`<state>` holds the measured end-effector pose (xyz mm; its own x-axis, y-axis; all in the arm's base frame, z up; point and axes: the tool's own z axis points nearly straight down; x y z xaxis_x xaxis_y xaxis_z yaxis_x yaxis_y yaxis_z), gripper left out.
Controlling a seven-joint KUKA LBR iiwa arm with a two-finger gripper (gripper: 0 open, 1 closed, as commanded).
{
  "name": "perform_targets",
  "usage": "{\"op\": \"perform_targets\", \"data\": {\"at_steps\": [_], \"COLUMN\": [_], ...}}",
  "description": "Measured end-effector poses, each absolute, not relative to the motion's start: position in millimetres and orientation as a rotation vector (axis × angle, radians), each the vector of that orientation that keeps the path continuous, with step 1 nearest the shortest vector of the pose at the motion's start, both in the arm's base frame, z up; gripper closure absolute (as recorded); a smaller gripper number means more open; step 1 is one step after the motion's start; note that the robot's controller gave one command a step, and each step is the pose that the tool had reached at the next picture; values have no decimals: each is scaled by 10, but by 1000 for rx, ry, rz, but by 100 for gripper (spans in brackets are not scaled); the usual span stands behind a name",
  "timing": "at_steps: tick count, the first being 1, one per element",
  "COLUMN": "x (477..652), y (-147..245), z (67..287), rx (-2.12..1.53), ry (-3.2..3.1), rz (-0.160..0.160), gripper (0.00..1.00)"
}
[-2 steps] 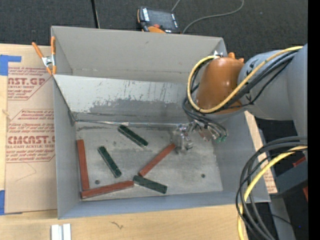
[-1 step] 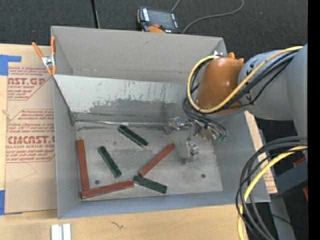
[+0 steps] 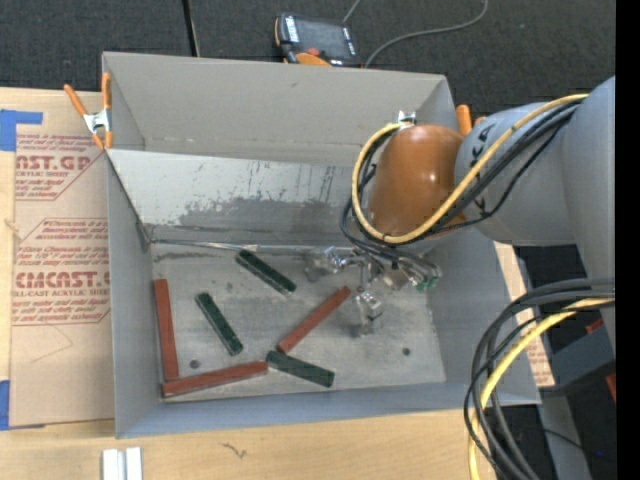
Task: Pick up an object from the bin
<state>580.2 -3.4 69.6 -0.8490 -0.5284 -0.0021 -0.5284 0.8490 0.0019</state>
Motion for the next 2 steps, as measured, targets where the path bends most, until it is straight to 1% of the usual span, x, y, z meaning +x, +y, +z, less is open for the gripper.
{"op": "perform_targets", "data": {"at_steps": [1, 2], "x": [5805, 5660], "y": [-42, 42], "z": [701, 2320], "rx": [-861, -877], "ry": [3019, 3006], "rz": [2, -4], "gripper": [100, 100]}}
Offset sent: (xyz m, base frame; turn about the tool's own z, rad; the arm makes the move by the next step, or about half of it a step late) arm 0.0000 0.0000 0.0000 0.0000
